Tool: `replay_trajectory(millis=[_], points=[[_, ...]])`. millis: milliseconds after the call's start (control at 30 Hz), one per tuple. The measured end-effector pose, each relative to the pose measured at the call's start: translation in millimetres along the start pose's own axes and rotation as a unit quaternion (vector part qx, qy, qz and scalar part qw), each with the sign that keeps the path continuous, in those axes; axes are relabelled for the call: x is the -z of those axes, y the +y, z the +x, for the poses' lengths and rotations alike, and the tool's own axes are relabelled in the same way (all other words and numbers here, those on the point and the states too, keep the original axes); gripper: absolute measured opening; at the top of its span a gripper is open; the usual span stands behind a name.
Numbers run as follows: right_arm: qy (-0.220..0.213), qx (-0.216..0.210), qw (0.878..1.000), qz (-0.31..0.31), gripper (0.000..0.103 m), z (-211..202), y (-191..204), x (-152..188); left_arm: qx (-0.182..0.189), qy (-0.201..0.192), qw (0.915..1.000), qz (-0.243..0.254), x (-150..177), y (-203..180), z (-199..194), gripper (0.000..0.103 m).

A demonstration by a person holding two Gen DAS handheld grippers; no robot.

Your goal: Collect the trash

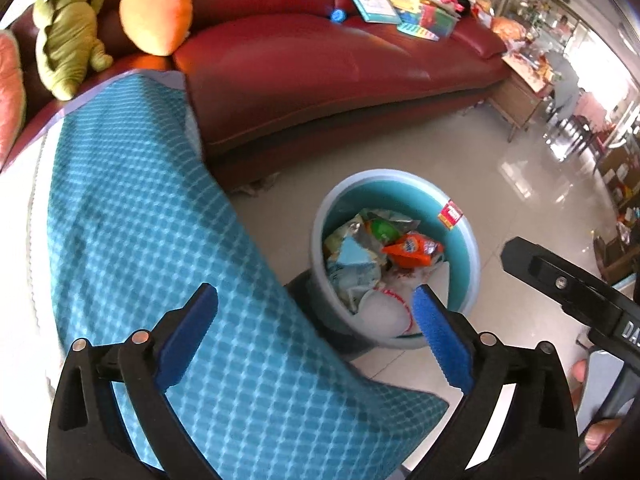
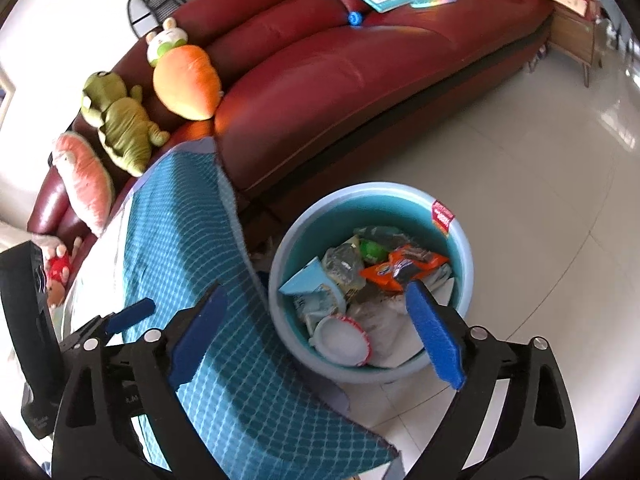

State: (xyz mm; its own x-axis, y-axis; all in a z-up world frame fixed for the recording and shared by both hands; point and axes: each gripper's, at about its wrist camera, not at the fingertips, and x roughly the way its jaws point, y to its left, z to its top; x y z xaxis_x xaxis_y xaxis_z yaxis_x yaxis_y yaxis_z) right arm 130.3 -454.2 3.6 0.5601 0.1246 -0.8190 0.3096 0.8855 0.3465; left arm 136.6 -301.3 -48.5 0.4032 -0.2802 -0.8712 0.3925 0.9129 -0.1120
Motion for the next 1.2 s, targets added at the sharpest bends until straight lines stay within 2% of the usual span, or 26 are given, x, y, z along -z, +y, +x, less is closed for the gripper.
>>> replay_trajectory(millis=[100, 233, 633, 900, 1200], points=[[0.002, 0.000, 1.000, -0.015, 0.096, -9, 11, 7, -0.010, -0.002, 0.9999, -0.005, 8, 11, -13, 0.098], [0.003, 0.012, 0.999, -0.033, 0.096, -20, 25, 16, -0.017, 0.003, 0.9998, -0.013, 17, 25, -25, 0.099], [0.010, 0.066, 0.995, -0.076, 0.096, -46, 50, 50, -0.025, -0.016, 0.9992, -0.027, 50, 48, -63, 0.099], [0.014, 0.078, 0.991, -0.105, 0.096, -56, 68, 66, -0.029, -0.033, 0.9984, -0.035, 64, 58, -84, 0.099], [0.012, 0.084, 0.989, -0.119, 0.096, -60, 79, 67, -0.031, -0.043, 0.9975, -0.047, 65, 65, -94, 0.099]])
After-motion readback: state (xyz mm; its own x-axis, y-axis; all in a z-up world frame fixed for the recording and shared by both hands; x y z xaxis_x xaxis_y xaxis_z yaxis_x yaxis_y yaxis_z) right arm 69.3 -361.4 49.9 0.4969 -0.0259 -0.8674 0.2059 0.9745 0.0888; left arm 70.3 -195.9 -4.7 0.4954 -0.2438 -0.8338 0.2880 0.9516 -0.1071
